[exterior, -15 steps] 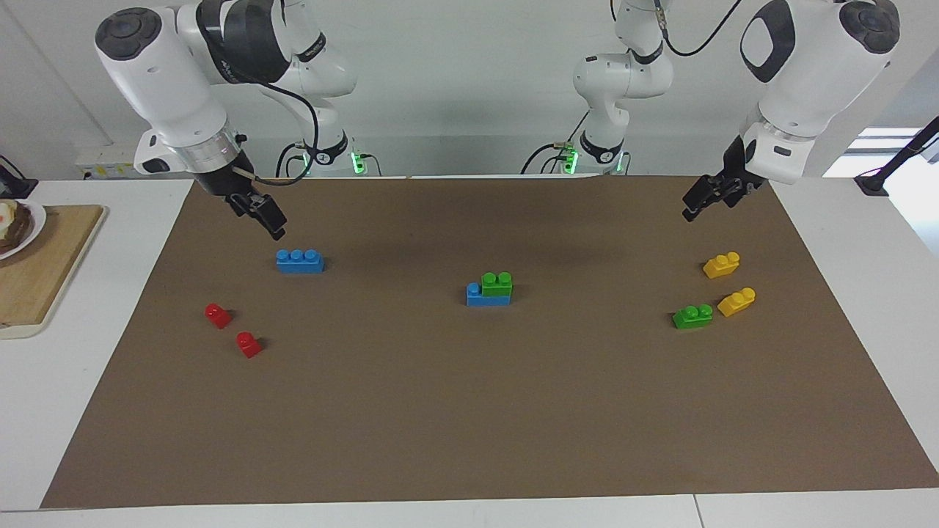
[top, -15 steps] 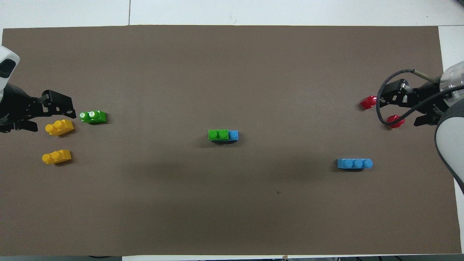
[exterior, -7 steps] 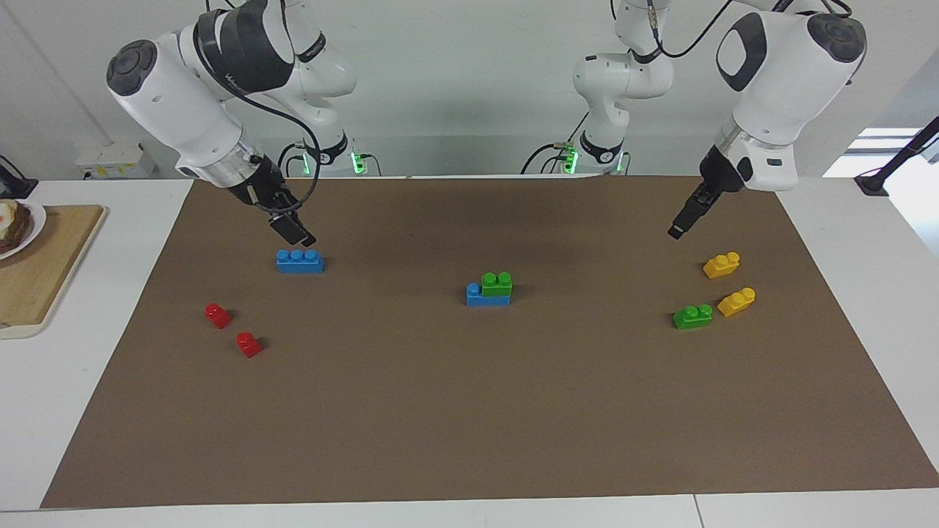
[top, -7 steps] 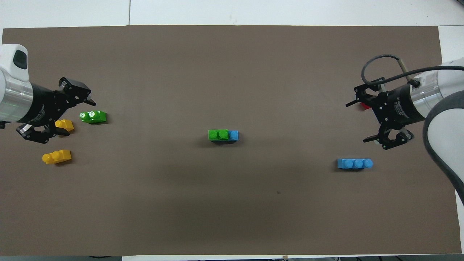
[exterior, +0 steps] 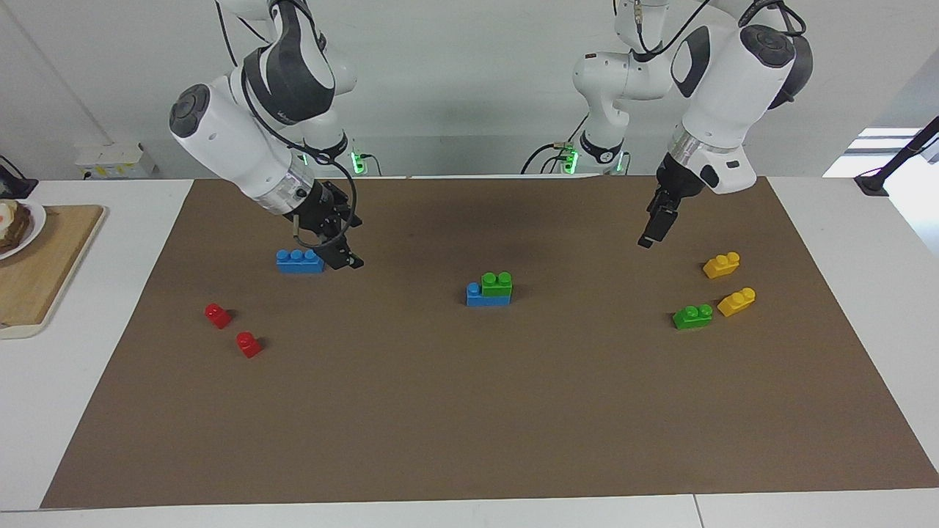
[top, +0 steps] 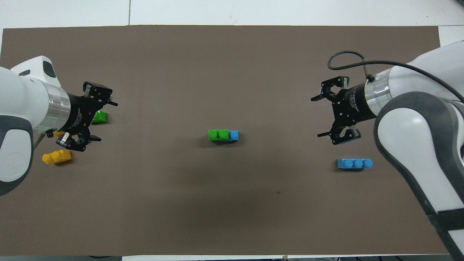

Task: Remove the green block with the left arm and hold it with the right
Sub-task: 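Move the left gripper and the right gripper toward the joined green-blue block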

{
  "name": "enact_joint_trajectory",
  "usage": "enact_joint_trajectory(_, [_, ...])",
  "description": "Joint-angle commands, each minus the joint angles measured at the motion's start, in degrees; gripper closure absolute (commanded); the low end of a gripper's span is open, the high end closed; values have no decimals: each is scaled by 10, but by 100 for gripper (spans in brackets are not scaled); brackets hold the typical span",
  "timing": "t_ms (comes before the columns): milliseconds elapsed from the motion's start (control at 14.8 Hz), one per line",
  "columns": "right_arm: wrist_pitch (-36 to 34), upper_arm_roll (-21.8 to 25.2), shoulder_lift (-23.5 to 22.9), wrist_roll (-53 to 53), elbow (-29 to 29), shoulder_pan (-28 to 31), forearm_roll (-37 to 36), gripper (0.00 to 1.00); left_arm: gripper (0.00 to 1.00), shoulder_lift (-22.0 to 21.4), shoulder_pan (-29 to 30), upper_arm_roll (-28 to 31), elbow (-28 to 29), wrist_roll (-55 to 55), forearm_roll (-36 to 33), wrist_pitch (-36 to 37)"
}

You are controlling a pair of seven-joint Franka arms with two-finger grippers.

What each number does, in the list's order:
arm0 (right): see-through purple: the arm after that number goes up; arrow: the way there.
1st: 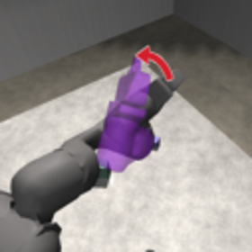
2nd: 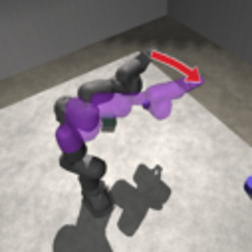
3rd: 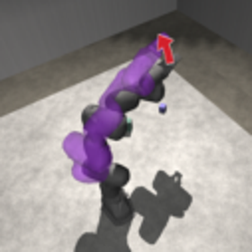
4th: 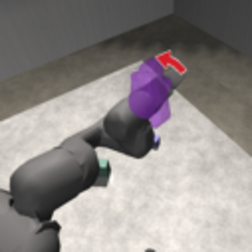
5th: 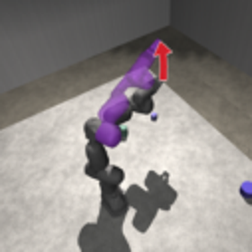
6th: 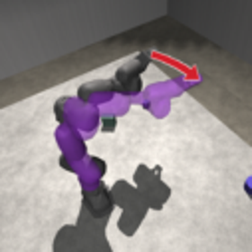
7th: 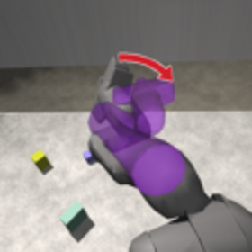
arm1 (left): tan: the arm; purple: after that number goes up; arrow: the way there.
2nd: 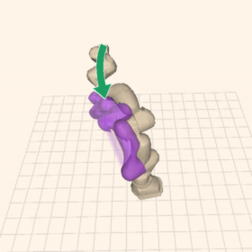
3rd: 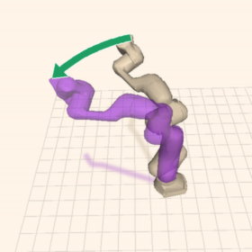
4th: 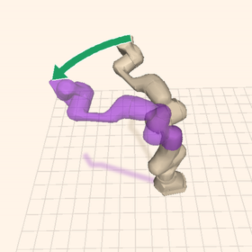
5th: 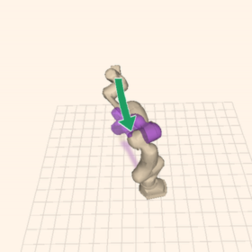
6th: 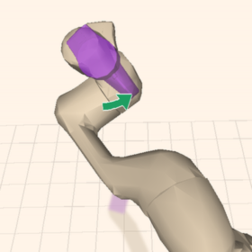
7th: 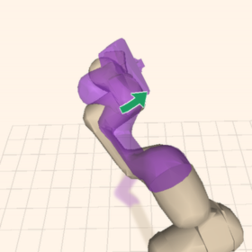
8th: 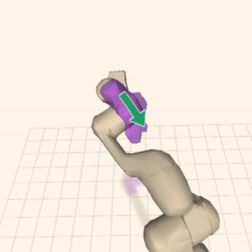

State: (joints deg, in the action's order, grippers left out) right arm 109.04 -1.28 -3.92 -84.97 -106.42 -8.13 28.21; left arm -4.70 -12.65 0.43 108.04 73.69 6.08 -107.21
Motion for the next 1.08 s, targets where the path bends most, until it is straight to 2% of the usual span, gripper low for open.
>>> enact_joint_trajectory(0, [49,-1,-7,-25,-27,-28,23,1,0,-1,-7,6,22,54,6,-9])
enact_joint_trajectory(203, [84,-1,-22,-34,-42,-55,47,1,0,42,-28,7,7,130,6,10])
enact_joint_trajectory(338, [115,-1,-24,-34,-65,-73,61,1,0,77,-34,7,-33,167,24,16])
enact_joint_trajectory(541, [155,-1,-36,-34,-86,-97,85,1,0,78,-45,7,-31,223,20,24])
enact_joint_trajectory(744, [194,-1,-49,-40,-96,-121,106,1,0,65,-77,7,11,260,20,-7])
enact_joint_trajectory(1015, [246,-1,-61,-43,-109,-147,120,1,0,87,-105,6,19,433,20,-55])
